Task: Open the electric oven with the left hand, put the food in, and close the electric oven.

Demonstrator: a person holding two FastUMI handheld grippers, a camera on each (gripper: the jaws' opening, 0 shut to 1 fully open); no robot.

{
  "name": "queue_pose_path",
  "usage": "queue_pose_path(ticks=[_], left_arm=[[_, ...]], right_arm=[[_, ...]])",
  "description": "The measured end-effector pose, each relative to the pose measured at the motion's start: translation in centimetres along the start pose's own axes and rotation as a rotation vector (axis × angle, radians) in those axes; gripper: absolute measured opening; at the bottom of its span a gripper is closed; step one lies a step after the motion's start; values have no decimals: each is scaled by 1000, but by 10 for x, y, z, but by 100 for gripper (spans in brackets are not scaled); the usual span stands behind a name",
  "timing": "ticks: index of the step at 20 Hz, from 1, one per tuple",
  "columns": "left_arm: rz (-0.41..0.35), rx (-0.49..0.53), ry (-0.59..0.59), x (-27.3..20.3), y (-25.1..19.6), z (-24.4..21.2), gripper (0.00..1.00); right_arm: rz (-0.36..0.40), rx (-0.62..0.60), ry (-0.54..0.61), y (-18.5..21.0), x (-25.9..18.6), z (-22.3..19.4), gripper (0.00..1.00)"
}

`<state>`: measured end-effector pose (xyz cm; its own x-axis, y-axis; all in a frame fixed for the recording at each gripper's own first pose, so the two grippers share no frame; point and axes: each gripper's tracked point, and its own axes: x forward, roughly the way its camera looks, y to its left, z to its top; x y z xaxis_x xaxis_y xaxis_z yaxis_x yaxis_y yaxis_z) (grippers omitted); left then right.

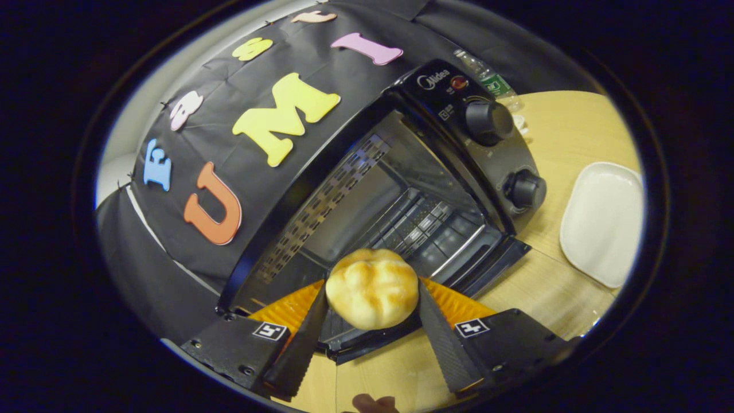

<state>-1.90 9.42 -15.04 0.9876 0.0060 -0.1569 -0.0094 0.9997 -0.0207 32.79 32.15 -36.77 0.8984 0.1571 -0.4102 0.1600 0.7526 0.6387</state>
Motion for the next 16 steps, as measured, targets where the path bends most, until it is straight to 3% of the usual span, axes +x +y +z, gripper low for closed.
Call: queue_pose_path(ticks=[1,3,4,9,11,12,13,14,16], left_arm=[[6,4,1,1,4,0,95],[26,1,17,4,13,-5,100],[28,-6,23,5,14,-6,95],[32,-23,36,7,24,-12,95],[43,-30,40,9,28,-14,95],[48,-34,46,9,30,-17,88],[51,-40,51,10,32,-19,95],[51,-50,56,10,31,-19,94],[47,-67,61,11,29,-20,93]], right_arm=[[-20,3,3,2,-8,2,87],[23,-16,-6,19,-3,2,87],[27,-22,-4,24,-8,1,87],[31,-78,-42,31,9,11,87],[25,-145,-86,32,20,24,87],[19,-197,-107,34,26,31,87],[4,-272,-94,32,32,31,87],[53,-297,-107,42,37,34,87],[61,-407,-79,46,43,22,90]])
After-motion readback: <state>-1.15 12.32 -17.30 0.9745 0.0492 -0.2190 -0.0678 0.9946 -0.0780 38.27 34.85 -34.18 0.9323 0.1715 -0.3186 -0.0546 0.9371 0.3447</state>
